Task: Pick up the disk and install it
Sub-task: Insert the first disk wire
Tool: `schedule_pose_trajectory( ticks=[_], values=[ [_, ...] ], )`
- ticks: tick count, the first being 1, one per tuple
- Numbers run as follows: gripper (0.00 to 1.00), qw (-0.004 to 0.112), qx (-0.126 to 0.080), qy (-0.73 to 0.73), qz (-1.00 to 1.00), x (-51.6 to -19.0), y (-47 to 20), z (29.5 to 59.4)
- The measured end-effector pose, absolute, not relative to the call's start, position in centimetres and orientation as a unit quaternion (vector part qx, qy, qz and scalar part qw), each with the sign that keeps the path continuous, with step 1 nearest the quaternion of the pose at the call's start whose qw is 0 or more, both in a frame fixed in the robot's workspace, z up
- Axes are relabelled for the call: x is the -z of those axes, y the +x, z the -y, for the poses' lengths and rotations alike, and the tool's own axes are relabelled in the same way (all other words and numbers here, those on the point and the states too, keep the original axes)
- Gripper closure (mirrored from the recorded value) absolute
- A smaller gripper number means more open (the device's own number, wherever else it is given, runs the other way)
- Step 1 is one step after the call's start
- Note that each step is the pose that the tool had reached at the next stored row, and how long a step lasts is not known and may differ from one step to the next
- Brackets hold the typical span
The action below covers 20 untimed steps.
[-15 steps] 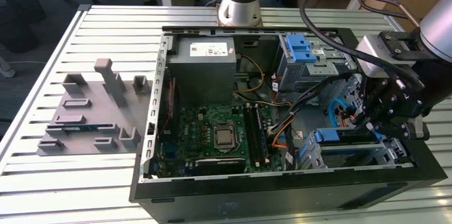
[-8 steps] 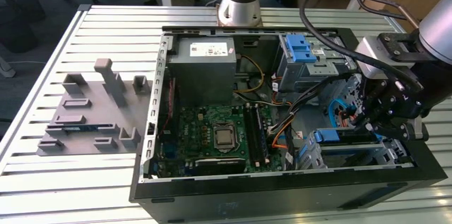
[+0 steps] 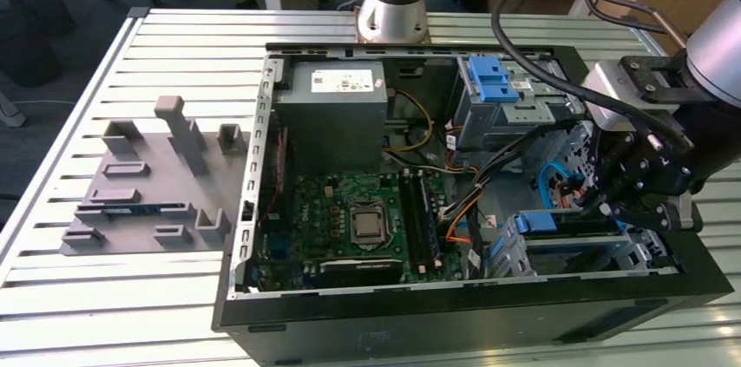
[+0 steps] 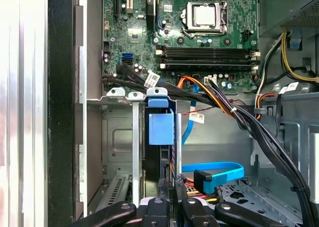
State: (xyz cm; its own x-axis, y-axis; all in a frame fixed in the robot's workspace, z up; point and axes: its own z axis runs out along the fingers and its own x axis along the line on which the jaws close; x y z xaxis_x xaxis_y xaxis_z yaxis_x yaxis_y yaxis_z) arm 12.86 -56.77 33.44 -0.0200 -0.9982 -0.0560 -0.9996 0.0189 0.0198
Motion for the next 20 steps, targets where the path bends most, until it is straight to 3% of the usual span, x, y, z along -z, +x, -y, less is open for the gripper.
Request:
schedule_pose_trajectory(
  ticks=[16,19,20],
  values=[
    [0.84,0.012,-0.027,-0.700,-0.714,-33.00,12.92,56.79],
    [0.83,0.012,-0.028,-0.700,-0.714,-32.97,12.93,56.79],
    [0.76,0.012,-0.028,-0.700,-0.714,-32.98,12.94,56.79]
  ],
)
